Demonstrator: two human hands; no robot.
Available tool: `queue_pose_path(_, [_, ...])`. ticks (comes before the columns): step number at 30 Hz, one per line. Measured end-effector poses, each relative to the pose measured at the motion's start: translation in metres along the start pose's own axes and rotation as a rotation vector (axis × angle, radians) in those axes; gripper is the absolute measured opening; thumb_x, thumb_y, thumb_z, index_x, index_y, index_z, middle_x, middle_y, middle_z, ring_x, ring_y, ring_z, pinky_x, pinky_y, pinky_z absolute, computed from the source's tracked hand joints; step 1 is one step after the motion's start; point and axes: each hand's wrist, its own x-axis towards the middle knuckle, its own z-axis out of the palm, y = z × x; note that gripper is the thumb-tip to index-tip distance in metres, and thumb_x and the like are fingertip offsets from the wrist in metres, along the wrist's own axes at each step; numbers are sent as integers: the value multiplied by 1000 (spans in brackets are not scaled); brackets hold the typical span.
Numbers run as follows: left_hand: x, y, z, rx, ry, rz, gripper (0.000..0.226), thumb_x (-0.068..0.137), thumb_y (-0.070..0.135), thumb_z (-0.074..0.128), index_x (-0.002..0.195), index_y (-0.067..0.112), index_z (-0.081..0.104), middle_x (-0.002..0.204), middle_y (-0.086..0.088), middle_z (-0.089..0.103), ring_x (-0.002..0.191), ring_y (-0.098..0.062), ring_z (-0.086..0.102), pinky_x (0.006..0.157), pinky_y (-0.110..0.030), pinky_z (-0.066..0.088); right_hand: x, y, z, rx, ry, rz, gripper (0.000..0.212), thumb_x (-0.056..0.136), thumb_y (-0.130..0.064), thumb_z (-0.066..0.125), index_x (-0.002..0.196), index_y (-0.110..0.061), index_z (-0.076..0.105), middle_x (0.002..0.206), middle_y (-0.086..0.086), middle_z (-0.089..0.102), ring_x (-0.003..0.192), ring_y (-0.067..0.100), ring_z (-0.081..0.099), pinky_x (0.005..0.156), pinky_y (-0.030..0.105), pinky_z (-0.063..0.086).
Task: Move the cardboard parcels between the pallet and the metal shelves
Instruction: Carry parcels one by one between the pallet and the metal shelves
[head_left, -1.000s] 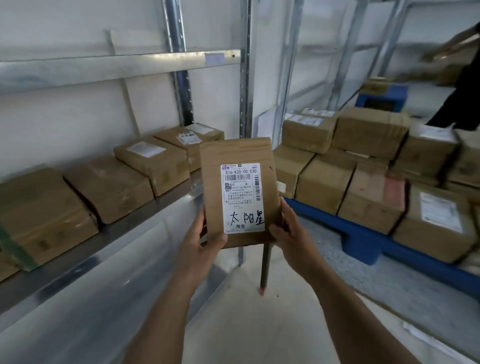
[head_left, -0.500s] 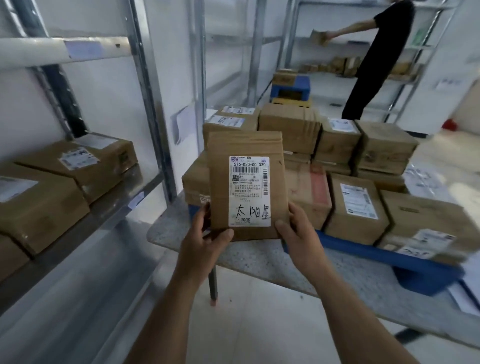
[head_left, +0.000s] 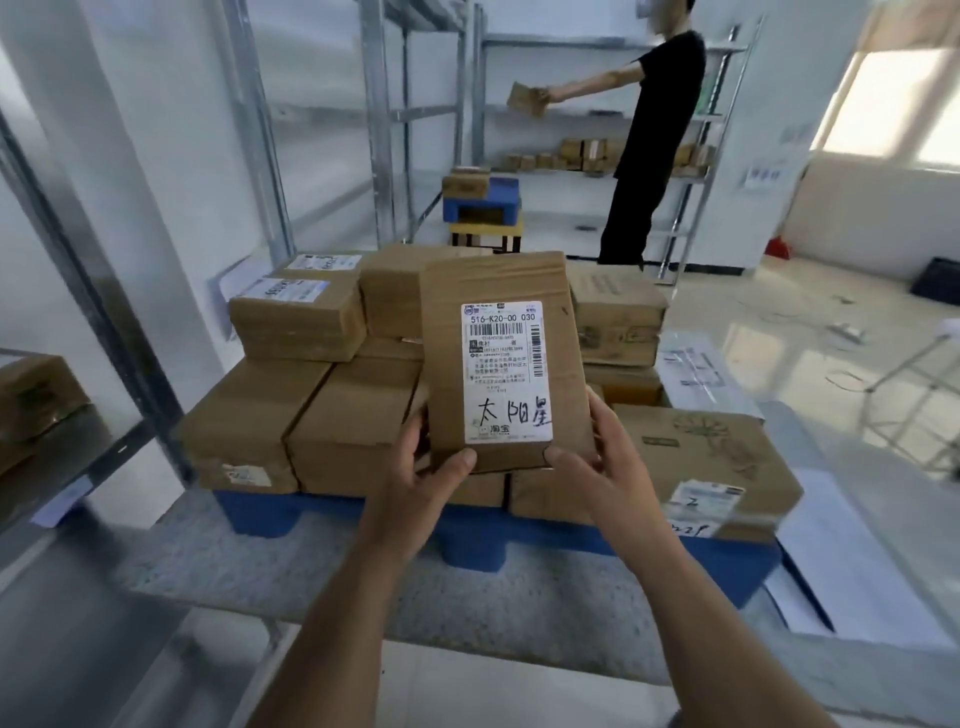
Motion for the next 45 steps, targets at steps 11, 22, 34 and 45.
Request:
queue_pose_path(11, [55,53,167,166,-12,245,62,84,43,64,140,34,37,105,49,47,97,29,43,71,7,35,33,12,-170,-81,142,-144,59,79,-24,59,109,-71,42,106,-30,61,98,-3,60,70,8,48])
queue_pose_path(22, [95,57,283,99,-220,130,65,83,44,64,139,32,32,126,7,56,114,-8,54,93,-31,48,51,69,-274,-92,258,-58,47,90,-13,60,118,-49,47,106,-30,64,96,-7,61,70,4,45])
queue_pose_path(34, [165,40,330,158,-242,65,63,84,52,58,140,34,34,137,8,48,122,-10,47,98,-33,43,114,115,-309,-164,223,104,35,92,-28,57,123,-41,45,104,-30,64,94,-4,63,76,15,51])
queue_pose_path(45, [220,13,338,279,-96,-6,57,94,45,46,145,27,29,143,1,42,127,-13,42,94,-22,35,185,151,-305,-214,178,240,44,91,-44,54,132,-32,42,109,-15,60,93,-2,57,68,13,44])
